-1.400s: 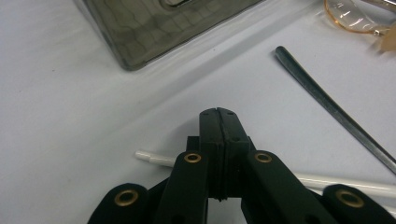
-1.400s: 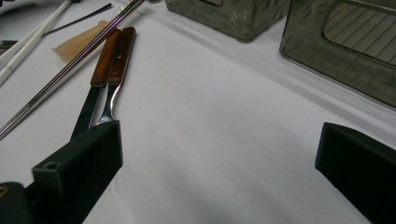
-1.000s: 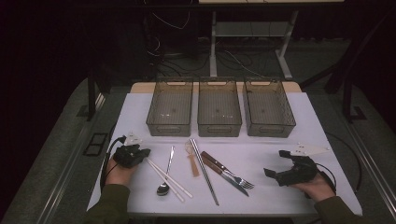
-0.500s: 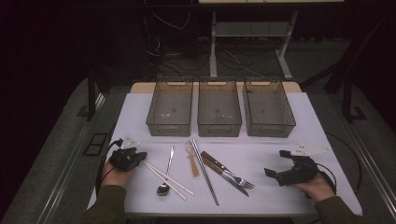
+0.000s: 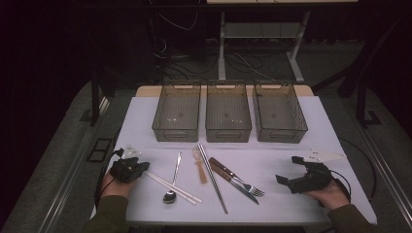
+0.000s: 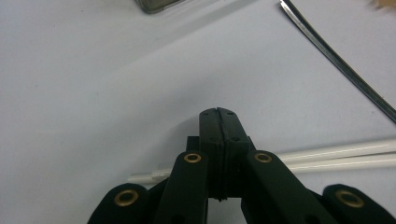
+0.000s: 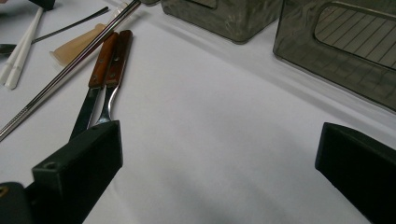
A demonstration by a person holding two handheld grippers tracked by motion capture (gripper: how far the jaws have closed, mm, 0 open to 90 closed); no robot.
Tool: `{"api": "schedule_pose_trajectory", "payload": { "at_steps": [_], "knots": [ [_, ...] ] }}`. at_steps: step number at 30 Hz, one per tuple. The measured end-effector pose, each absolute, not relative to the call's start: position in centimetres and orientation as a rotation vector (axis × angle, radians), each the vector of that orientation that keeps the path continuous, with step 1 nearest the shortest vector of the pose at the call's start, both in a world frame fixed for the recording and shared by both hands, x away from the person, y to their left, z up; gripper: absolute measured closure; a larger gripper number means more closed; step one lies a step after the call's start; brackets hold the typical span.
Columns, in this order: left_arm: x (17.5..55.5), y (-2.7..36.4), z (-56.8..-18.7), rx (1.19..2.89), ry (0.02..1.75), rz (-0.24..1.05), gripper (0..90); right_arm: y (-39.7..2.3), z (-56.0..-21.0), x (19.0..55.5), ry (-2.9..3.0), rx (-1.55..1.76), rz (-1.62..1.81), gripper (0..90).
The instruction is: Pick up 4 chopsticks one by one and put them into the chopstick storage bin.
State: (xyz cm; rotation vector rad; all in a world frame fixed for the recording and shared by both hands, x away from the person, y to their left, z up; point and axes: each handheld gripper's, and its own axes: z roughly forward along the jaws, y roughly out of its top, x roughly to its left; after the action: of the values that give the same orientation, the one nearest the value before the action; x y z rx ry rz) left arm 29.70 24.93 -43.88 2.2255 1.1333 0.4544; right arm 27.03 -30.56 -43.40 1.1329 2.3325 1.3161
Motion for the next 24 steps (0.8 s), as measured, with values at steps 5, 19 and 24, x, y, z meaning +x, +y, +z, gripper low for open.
{"api": "schedule_pose_trajectory", "payload": {
  "at_steps": [5, 19, 24],
  "knots": [
    [29.4, 25.0, -43.8, 2.221, 1.135, 0.459, 89.1, -30.6, -43.4, 27.0, 2.329, 1.137, 1.316, 0.8],
    [26.8, 18.1, -42.1, 2.23, 0.832, 0.256, 89.5, -30.6, -43.4, 27.1, 2.333, 1.133, 1.312, 0.8],
    [25.3, 15.8, -42.3, 2.269, 0.719, 0.173, 89.7, -30.6, -43.4, 27.1, 2.333, 1.135, 1.311, 0.8]
  ]
}}
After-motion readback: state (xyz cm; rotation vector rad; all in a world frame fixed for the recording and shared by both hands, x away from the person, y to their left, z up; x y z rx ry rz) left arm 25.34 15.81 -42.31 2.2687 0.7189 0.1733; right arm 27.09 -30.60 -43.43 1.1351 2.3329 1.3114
